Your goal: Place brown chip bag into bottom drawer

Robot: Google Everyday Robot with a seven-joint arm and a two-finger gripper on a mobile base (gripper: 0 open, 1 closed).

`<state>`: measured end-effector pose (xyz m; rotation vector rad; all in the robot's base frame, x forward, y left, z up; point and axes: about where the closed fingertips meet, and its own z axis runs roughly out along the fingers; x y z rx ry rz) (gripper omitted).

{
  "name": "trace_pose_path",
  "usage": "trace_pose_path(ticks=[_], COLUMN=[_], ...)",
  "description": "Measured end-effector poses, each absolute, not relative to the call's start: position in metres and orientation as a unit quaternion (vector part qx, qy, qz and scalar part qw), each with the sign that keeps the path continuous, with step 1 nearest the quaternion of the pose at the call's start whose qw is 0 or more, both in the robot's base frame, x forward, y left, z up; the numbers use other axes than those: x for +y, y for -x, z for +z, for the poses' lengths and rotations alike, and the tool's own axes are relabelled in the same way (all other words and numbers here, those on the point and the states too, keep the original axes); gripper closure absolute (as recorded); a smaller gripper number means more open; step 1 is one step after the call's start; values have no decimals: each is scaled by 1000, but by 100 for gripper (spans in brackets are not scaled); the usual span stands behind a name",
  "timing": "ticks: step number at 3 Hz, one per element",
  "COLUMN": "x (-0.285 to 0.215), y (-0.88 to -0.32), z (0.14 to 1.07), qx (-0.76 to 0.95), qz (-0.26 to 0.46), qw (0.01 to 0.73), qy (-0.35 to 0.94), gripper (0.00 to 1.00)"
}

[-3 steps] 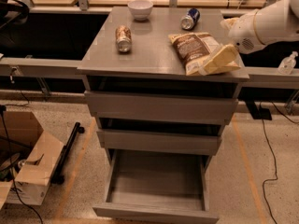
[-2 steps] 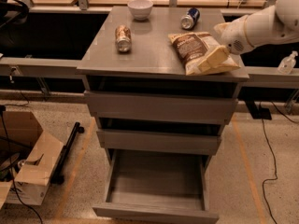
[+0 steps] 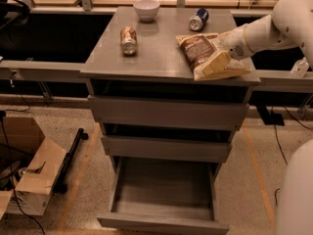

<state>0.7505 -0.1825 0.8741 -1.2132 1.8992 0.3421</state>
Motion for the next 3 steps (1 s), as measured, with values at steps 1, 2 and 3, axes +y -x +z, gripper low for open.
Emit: trace_pose_path(ticks=[1,2,3], x=[-184,-189,-190], y=[-750,-734,-710], z=[864,864,868], qx=[763,765,763], qz=[148,144,143], qw=[415,416,420], qy=[473,471,471], gripper=[16,39,62])
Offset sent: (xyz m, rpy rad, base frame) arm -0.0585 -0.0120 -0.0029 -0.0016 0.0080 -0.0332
